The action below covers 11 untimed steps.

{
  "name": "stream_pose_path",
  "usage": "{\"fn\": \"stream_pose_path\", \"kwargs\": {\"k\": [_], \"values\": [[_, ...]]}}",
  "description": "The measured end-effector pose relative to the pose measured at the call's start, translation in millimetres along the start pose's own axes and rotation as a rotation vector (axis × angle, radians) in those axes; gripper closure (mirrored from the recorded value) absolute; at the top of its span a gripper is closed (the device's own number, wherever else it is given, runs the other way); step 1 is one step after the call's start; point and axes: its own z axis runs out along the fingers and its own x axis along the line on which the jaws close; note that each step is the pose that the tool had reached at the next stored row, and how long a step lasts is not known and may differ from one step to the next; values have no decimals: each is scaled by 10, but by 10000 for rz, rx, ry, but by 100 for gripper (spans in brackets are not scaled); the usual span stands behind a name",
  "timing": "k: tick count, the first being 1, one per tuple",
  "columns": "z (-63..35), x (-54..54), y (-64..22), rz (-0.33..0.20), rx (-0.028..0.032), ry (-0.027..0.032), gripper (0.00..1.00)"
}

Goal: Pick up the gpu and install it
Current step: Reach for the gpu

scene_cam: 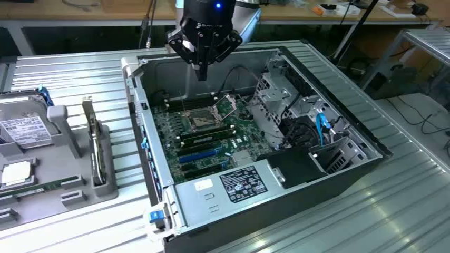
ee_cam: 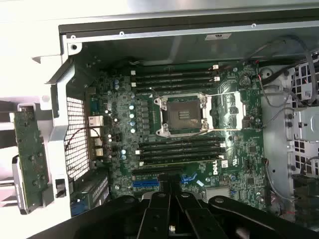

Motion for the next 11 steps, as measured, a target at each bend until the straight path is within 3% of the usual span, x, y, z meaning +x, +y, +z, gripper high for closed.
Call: {"fn": "stream_pose_path", "kwargs": {"k": [11], "values": [[-1,6,0,0,1,1,89]]}}
